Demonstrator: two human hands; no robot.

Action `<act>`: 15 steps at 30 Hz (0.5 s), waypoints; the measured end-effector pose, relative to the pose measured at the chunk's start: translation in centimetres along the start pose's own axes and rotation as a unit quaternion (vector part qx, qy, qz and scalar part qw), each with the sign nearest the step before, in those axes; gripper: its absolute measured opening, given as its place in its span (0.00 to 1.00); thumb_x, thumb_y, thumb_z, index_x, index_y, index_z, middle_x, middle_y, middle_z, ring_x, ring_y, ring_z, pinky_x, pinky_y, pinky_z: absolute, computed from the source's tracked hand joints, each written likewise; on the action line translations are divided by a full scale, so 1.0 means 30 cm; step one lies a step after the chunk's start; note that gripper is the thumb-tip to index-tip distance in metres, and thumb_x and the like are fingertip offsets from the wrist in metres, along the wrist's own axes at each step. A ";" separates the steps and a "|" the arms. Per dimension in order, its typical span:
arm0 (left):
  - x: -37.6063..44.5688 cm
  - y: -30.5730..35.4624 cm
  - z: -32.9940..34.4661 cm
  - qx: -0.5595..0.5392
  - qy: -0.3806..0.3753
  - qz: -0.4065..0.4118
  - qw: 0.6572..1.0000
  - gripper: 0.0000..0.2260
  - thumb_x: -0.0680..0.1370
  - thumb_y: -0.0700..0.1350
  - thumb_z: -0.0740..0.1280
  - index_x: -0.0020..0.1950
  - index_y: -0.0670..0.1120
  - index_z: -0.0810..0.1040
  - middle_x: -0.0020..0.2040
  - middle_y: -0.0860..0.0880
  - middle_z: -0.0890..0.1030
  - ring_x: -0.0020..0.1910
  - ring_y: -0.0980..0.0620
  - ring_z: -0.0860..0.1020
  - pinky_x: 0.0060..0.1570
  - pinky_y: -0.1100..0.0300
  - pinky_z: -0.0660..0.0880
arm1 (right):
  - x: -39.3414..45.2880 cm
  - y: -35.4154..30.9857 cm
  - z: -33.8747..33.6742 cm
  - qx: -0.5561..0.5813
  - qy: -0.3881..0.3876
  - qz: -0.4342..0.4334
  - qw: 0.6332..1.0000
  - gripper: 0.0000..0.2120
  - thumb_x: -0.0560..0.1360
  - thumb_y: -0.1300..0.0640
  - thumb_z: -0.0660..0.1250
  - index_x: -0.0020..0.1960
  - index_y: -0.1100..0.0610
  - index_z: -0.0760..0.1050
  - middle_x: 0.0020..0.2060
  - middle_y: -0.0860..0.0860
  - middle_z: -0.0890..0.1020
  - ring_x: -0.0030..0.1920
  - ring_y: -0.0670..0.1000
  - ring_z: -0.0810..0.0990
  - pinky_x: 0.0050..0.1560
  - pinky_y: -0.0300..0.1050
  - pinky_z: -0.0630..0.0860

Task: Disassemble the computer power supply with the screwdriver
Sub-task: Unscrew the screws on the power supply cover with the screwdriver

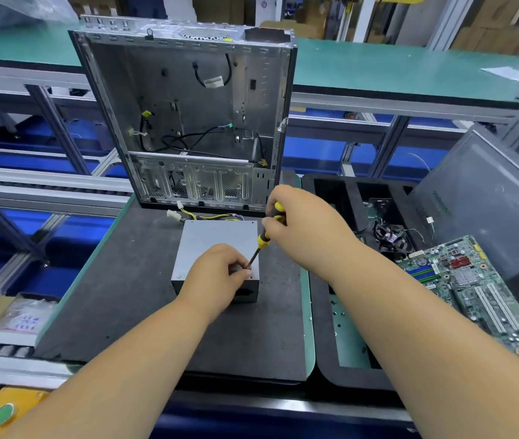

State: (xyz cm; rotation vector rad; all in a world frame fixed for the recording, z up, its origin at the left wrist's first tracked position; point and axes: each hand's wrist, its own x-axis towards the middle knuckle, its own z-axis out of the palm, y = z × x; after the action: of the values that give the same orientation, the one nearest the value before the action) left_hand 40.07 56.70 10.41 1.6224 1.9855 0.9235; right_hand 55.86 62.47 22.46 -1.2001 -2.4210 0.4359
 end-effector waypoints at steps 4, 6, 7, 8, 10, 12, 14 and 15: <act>0.015 0.026 0.005 -0.037 0.016 -0.011 0.999 0.09 0.78 0.43 0.69 0.41 0.56 0.75 0.45 0.54 0.77 0.41 0.62 0.75 0.40 0.71 0.68 | -0.044 0.069 -0.031 0.048 0.059 0.056 0.995 0.09 0.80 0.47 0.63 0.49 0.53 0.71 0.35 0.47 0.73 0.35 0.49 0.71 0.33 0.46 0.66; 0.021 0.054 0.026 -0.055 0.026 -0.021 0.998 0.09 0.79 0.44 0.67 0.41 0.55 0.74 0.41 0.53 0.78 0.38 0.58 0.74 0.38 0.64 0.69 | -0.075 0.113 -0.046 0.086 0.092 0.094 0.988 0.11 0.81 0.46 0.63 0.49 0.53 0.71 0.33 0.48 0.73 0.33 0.49 0.71 0.32 0.46 0.67; 0.023 0.072 0.041 -0.074 0.028 -0.025 0.997 0.09 0.79 0.44 0.67 0.41 0.55 0.73 0.40 0.53 0.78 0.37 0.56 0.74 0.38 0.62 0.70 | -0.093 0.138 -0.053 0.109 0.114 0.115 0.981 0.11 0.81 0.45 0.63 0.48 0.53 0.71 0.33 0.48 0.75 0.33 0.49 0.72 0.33 0.46 0.68; 0.022 0.094 0.057 -0.097 0.027 -0.029 0.995 0.09 0.79 0.43 0.66 0.41 0.54 0.73 0.39 0.53 0.78 0.36 0.55 0.74 0.39 0.61 0.72 | -0.111 0.164 -0.059 0.133 0.137 0.139 0.972 0.11 0.80 0.45 0.63 0.48 0.53 0.71 0.34 0.48 0.77 0.34 0.50 0.73 0.34 0.47 0.69; 0.021 0.149 0.098 -0.125 0.007 -0.021 0.992 0.09 0.79 0.42 0.66 0.41 0.54 0.74 0.38 0.53 0.78 0.36 0.57 0.74 0.41 0.61 0.73 | -0.149 0.218 -0.074 0.184 0.176 0.194 0.947 0.11 0.79 0.45 0.64 0.46 0.52 0.71 0.37 0.50 0.81 0.38 0.52 0.77 0.37 0.49 0.73; 0.017 0.211 0.153 -0.122 -0.033 0.009 0.992 0.09 0.78 0.41 0.67 0.41 0.54 0.75 0.35 0.56 0.78 0.34 0.60 0.73 0.39 0.65 0.71 | -0.183 0.277 -0.087 0.235 0.197 0.248 0.919 0.10 0.78 0.46 0.65 0.46 0.52 0.71 0.40 0.53 0.83 0.41 0.55 0.80 0.40 0.49 0.75; 0.011 0.271 0.220 -0.118 -0.074 0.037 0.990 0.10 0.77 0.41 0.68 0.40 0.55 0.76 0.35 0.58 0.78 0.35 0.60 0.74 0.38 0.68 0.70 | -0.220 0.332 -0.100 0.283 0.211 0.289 0.890 0.09 0.78 0.47 0.66 0.47 0.51 0.72 0.38 0.51 0.83 0.40 0.54 0.81 0.40 0.49 0.76; 0.007 0.294 0.255 -0.115 -0.092 0.045 0.988 0.10 0.77 0.41 0.69 0.40 0.55 0.76 0.36 0.59 0.79 0.36 0.59 0.75 0.37 0.71 0.69 | -0.238 0.357 -0.104 0.298 0.218 0.304 0.878 0.08 0.78 0.48 0.66 0.47 0.51 0.72 0.37 0.49 0.84 0.41 0.53 0.81 0.42 0.49 0.77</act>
State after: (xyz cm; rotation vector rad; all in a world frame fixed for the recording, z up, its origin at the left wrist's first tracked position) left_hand 51.34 59.58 11.40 1.6121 1.6308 0.9592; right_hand 68.58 63.26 18.90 -1.5236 -1.3370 0.8976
